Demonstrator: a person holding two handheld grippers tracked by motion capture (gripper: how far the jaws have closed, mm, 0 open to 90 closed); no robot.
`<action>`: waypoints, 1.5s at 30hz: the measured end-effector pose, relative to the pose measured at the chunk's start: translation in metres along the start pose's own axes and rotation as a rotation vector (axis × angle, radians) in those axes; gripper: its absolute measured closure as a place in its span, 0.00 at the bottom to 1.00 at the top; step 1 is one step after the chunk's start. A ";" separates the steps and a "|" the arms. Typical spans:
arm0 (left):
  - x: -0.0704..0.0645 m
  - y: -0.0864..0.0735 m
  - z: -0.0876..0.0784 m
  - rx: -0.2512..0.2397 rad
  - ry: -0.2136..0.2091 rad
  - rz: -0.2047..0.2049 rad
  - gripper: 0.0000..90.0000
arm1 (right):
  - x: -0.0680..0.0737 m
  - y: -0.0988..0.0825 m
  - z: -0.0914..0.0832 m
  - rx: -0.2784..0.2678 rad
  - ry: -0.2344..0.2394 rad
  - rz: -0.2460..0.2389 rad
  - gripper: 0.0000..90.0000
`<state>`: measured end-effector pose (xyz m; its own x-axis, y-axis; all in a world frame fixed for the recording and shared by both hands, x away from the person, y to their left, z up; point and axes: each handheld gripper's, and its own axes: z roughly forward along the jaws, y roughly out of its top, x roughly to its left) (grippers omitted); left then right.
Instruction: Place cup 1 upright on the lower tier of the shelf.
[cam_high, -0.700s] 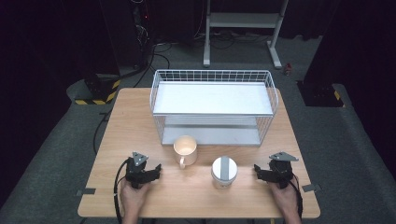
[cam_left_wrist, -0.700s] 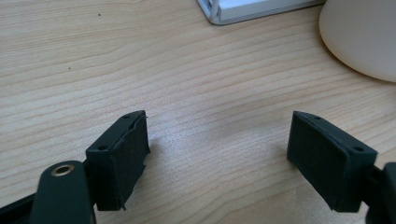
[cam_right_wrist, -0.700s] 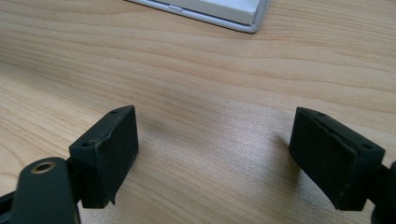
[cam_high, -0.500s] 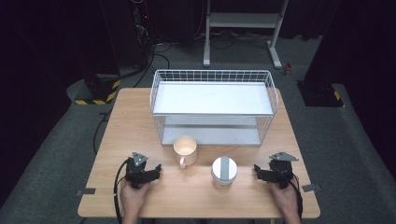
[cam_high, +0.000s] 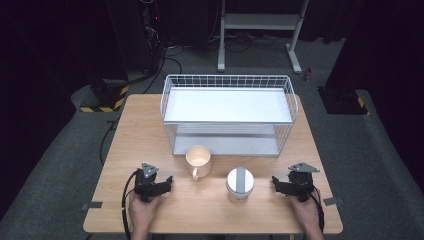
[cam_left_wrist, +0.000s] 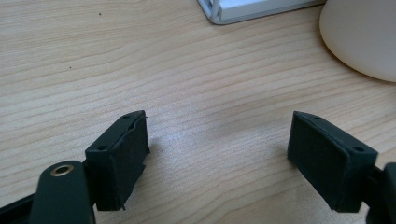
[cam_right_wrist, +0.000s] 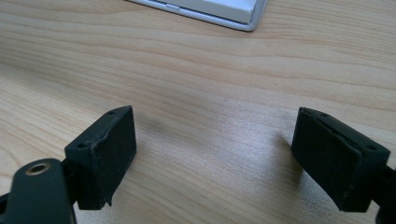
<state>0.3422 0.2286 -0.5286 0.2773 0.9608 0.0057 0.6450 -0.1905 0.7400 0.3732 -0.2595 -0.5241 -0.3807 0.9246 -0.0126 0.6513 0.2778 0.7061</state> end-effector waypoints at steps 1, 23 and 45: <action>0.000 0.000 0.000 0.000 0.001 0.000 0.23 | 0.000 0.000 0.000 0.000 0.000 0.000 0.15; 0.000 0.000 0.000 0.000 0.006 -0.005 0.23 | -0.001 -0.004 -0.004 -0.012 0.019 -0.025 0.15; 0.001 0.000 0.000 0.000 0.008 -0.007 0.23 | 0.012 -0.012 -0.027 -0.118 0.105 -0.024 0.16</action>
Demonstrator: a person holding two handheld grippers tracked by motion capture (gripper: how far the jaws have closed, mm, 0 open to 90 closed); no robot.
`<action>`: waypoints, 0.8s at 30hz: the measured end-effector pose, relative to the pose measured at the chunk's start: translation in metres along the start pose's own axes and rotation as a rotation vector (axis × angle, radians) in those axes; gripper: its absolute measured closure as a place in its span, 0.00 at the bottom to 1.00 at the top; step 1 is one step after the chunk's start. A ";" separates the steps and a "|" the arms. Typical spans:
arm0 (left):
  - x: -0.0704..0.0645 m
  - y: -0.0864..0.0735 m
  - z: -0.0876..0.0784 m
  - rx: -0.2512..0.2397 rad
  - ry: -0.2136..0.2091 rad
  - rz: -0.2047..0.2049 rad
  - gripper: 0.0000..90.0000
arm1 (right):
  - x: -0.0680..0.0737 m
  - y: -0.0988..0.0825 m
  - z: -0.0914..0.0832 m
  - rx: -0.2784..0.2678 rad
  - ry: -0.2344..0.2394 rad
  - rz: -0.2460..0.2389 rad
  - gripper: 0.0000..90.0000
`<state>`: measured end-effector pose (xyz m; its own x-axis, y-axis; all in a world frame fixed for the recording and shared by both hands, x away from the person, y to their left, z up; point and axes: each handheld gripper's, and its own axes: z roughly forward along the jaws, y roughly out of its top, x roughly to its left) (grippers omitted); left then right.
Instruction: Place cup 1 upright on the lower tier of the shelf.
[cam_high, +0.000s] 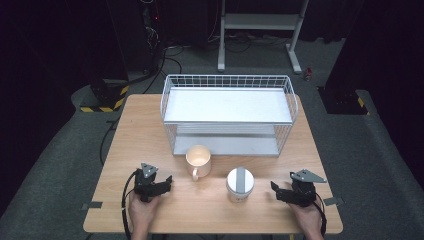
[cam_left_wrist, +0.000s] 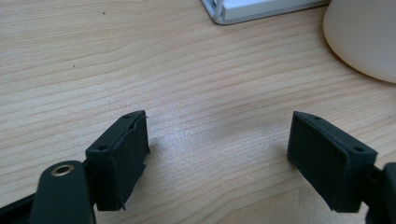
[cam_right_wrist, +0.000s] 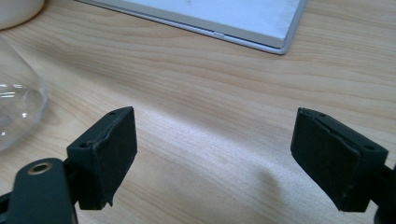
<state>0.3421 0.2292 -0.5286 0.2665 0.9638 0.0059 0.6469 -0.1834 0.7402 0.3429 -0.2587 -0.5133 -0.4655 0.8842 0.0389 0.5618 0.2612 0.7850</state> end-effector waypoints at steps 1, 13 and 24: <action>0.000 0.000 0.000 0.000 0.000 0.000 0.23 | 0.001 0.000 0.000 -0.001 0.004 -0.005 0.16; 0.000 0.000 0.000 0.002 0.000 -0.001 0.23 | 0.014 -0.004 -0.008 -0.004 0.045 -0.035 0.17; 0.000 0.000 0.000 0.001 0.000 -0.002 0.23 | 0.029 -0.007 -0.013 -0.027 0.107 -0.061 0.17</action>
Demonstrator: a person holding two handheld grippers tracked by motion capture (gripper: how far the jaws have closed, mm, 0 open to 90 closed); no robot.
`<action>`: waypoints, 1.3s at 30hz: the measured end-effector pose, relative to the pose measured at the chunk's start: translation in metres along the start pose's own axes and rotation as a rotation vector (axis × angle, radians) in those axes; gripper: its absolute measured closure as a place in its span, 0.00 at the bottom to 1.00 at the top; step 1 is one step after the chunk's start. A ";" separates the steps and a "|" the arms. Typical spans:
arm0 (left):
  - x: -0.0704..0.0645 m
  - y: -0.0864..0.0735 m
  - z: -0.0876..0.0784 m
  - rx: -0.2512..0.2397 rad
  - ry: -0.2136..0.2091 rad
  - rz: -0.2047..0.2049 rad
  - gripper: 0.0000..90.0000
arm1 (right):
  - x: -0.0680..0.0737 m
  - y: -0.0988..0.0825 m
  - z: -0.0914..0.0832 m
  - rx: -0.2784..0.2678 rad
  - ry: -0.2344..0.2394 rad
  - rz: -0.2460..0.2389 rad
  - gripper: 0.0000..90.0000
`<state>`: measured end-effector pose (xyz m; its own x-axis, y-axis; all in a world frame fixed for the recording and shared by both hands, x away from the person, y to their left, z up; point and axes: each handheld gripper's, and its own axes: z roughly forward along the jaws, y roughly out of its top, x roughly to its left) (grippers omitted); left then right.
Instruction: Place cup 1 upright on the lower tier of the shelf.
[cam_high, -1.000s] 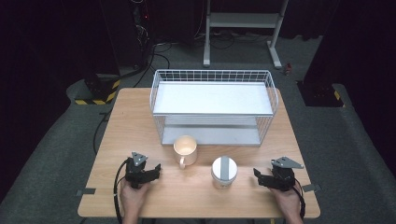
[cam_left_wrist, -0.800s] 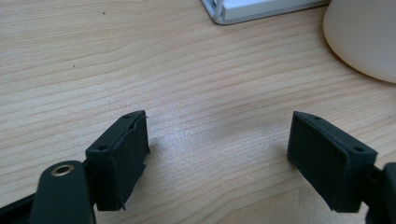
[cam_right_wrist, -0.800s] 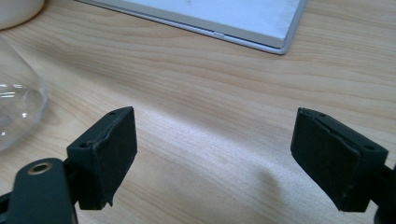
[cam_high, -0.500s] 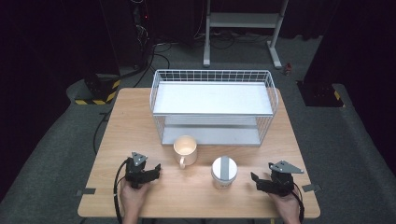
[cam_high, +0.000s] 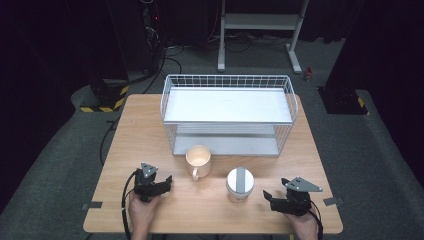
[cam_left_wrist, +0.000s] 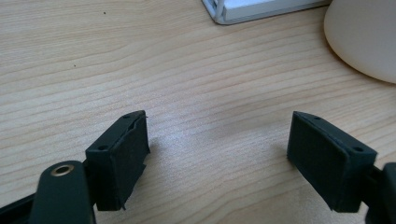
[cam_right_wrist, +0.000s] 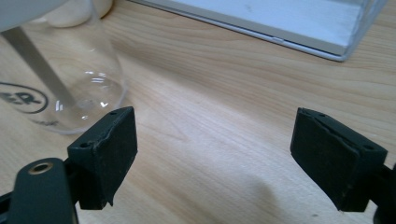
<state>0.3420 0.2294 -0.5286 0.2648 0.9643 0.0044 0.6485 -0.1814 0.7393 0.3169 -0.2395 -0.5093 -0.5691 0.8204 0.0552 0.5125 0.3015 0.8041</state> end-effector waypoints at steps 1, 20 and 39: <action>0.000 0.000 0.000 0.000 0.000 0.000 0.23 | 0.001 -0.001 0.000 0.003 0.004 -0.001 0.17; 0.000 0.000 0.000 -0.003 0.001 -0.001 0.23 | 0.029 -0.004 0.002 -0.009 0.124 -0.049 0.15; 0.000 0.000 0.000 -0.003 0.002 -0.001 0.23 | 0.050 0.005 0.009 -0.033 0.184 -0.100 0.13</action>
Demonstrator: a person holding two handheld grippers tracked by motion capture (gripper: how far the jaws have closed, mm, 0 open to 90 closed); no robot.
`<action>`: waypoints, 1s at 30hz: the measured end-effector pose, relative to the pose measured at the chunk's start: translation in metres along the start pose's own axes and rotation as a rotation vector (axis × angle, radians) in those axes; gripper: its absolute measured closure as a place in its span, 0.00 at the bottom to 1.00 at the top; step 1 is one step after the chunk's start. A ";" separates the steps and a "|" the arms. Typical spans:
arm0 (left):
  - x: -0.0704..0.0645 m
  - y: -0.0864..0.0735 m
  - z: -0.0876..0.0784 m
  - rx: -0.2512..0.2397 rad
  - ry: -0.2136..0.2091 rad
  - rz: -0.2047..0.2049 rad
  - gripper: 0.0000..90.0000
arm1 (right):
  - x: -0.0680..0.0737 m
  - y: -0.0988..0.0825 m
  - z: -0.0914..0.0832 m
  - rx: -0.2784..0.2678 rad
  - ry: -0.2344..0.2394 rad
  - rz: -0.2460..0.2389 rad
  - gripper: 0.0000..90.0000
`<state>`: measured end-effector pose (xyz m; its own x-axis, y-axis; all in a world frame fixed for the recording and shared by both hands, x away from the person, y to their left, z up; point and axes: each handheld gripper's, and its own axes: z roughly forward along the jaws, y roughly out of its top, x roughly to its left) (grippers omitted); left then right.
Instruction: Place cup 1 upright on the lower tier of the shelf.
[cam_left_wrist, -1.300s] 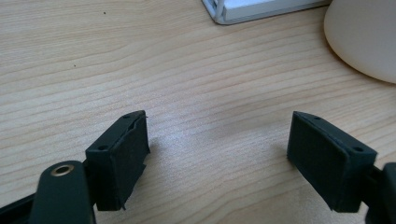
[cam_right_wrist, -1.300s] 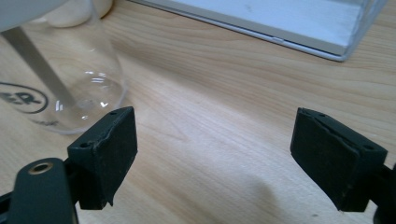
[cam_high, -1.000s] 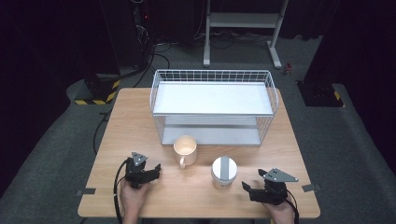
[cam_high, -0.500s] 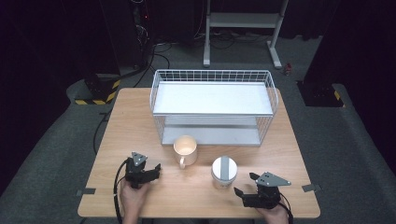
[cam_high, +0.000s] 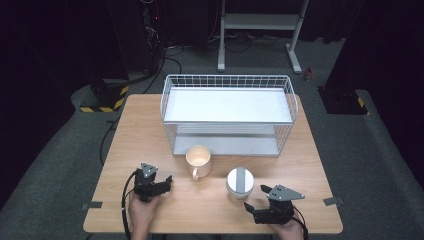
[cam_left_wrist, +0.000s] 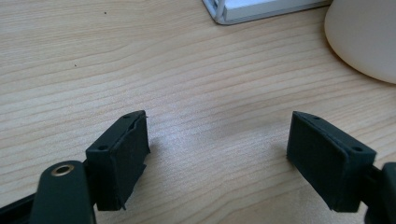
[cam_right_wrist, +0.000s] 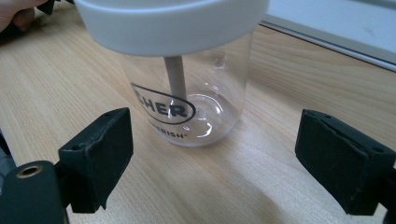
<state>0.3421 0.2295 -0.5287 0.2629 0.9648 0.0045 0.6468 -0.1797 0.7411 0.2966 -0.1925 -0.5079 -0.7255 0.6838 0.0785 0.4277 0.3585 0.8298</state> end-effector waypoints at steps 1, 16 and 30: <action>0.000 0.000 0.000 0.000 0.000 0.000 0.23 | 0.001 0.001 0.000 0.000 0.003 -0.003 0.12; 0.000 0.000 0.000 0.000 0.000 0.000 0.23 | 0.008 0.014 0.014 -0.003 0.033 -0.032 0.11; 0.000 0.000 0.000 0.000 0.000 0.001 0.23 | 0.011 0.022 0.027 -0.004 0.041 -0.051 0.11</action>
<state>0.3421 0.2295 -0.5287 0.2633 0.9647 0.0050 0.6468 -0.1804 0.7410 0.3125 -0.1597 -0.5035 -0.7674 0.6385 0.0587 0.3877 0.3892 0.8356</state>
